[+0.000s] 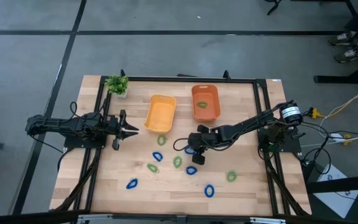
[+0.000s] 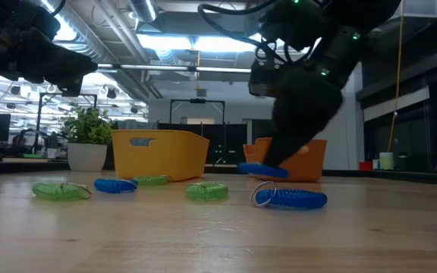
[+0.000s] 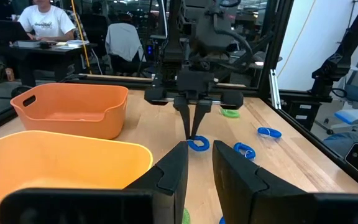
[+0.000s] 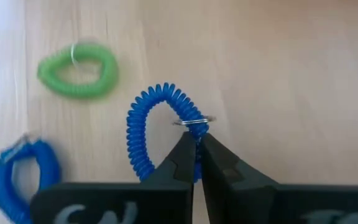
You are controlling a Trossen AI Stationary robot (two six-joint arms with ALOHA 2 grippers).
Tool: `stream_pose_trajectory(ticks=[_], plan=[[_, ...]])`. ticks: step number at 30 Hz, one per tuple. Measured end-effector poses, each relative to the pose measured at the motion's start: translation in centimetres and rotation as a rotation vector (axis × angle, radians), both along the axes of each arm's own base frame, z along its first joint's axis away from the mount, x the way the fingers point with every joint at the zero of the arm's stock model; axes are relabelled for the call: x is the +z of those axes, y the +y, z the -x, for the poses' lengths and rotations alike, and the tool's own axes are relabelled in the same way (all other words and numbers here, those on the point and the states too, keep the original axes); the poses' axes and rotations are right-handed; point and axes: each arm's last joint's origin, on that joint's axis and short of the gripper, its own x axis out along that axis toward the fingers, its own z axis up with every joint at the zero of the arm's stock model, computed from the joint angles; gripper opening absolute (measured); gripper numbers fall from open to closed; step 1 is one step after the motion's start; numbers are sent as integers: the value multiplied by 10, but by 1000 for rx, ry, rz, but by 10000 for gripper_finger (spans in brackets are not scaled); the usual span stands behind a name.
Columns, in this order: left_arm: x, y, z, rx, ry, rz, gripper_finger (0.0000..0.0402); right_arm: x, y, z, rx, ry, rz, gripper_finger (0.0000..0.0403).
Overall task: Sort items
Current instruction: Put the blue keychain into the yellow bin
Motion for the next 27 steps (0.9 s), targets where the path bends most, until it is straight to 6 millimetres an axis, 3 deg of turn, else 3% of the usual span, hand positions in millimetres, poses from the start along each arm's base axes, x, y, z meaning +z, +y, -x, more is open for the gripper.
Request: stream_pose_trajectory(ticks=[27], plan=[[0,0,0,0,0,0,70,24,-42,-26,-24,-329,37,15]])
